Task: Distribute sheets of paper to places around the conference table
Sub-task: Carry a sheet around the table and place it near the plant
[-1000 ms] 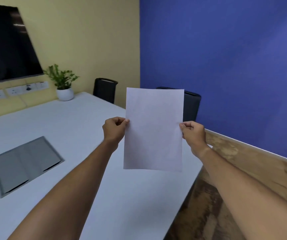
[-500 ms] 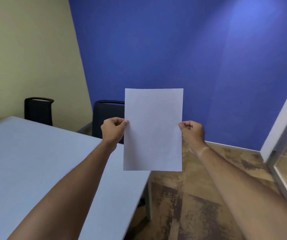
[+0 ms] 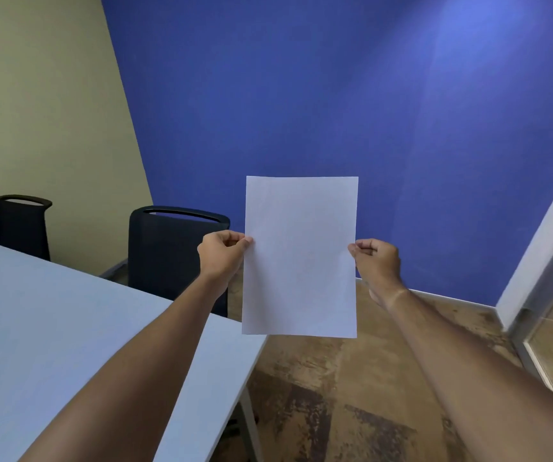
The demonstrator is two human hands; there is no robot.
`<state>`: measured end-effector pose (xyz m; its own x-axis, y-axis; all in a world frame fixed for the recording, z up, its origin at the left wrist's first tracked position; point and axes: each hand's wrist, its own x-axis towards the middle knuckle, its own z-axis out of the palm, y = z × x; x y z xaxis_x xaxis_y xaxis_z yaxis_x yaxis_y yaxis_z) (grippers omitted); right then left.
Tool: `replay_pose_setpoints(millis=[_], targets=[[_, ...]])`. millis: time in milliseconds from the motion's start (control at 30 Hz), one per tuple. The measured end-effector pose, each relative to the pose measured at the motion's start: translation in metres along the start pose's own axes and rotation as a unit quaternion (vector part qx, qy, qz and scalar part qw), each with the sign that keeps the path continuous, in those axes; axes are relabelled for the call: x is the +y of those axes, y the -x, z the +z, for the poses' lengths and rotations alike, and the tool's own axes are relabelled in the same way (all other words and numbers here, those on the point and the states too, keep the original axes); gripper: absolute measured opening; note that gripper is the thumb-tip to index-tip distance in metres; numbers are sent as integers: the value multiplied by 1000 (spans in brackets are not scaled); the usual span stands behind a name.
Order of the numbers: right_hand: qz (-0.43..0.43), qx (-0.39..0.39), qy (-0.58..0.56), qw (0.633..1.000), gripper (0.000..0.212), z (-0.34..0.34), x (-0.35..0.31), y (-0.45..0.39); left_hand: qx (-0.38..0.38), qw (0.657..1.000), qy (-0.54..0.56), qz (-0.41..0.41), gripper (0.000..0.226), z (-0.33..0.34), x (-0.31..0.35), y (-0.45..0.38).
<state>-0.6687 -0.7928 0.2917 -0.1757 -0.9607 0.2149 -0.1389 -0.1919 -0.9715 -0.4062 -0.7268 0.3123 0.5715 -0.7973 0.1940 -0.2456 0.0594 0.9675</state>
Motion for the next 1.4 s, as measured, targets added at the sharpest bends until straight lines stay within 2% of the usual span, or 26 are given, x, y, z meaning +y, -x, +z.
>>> replay_pose_setpoints(millis=[300, 633, 867, 1067, 1400], targets=[[14, -4, 16, 1000, 8, 64, 44, -150, 9, 1000, -9, -5, 10, 77, -39, -139], [32, -44, 3, 999, 2, 165, 67, -299, 53, 997, -43, -23, 14, 118, -61, -287], [21, -112, -16, 993, 2, 252, 84, -409, 118, 991, -59, -36, 14, 138, -83, -383], [5, -210, -28, 977, 14, 331, 87, -498, 211, 974, -59, -54, 15, 150, -94, -461], [-13, -316, -50, 947, 3, 472, 85, -580, 321, 942, -75, -71, 12, 126, -113, -554]])
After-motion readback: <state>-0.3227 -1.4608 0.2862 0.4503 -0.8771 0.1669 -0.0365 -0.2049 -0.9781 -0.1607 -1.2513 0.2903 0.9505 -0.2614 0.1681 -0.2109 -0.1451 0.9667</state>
